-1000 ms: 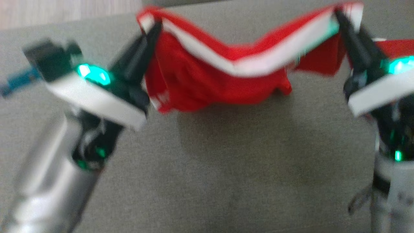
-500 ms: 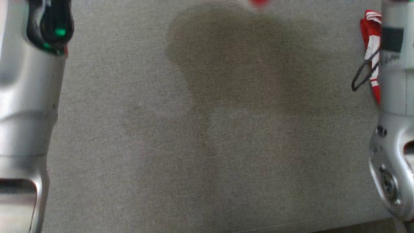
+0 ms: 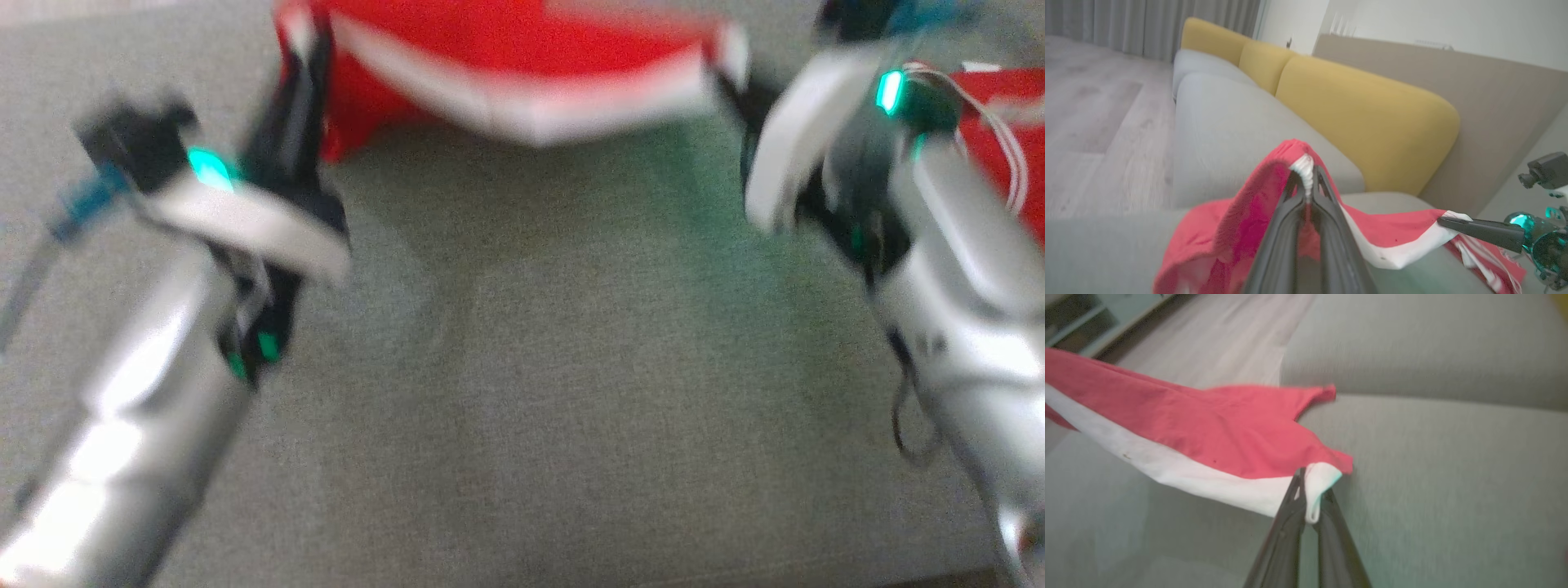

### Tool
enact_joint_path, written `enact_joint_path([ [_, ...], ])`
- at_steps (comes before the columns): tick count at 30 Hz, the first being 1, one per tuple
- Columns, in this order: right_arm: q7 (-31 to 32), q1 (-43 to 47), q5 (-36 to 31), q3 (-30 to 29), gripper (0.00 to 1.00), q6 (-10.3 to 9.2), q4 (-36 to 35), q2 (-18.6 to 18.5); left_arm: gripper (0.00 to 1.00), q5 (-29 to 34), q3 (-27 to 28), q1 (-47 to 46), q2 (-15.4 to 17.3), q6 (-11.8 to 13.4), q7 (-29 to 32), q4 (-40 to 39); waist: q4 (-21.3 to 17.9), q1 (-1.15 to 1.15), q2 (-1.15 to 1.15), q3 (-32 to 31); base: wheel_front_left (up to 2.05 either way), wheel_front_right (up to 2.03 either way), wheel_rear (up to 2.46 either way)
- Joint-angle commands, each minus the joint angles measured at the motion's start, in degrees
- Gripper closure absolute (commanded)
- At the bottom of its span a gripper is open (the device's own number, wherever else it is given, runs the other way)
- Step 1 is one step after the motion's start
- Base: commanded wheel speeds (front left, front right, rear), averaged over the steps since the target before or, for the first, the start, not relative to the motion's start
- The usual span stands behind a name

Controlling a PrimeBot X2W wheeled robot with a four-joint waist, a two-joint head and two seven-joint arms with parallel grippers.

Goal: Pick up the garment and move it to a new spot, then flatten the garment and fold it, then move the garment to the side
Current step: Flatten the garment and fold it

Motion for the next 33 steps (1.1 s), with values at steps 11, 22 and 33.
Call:
enact_joint_path([
  [11, 22.38, 30.92, 3.52, -3.73, 1.0, 0.4, -25.67, -15.63, 1.0, -8.13, -12.67, 26.73, 10.56, 2.58, 6.66, -13.66, 2.24, 0.0, 0.0, -9.2, 0.0, 0.0, 0.0],
  [22, 41.94, 66.16, -10.98, -32.95, 1.0, 0.4, -62.5, -3.76, 1.0, -14.56, -15.67, 41.89, 18.52, 14.38, 14.63, -42.77, 6.15, 0.0, 0.0, -10.14, 0.0, 0.0, 0.0],
  [33, 35.34, 45.4, -16.53, -25.3, 1.0, 0.4, -55.31, -6.36, 1.0, -15.68, -11.2, 36.46, 10.72, 15.63, 10.3, -38.04, 8.9, 0.0, 0.0, -7.16, 0.0, 0.0, 0.0],
])
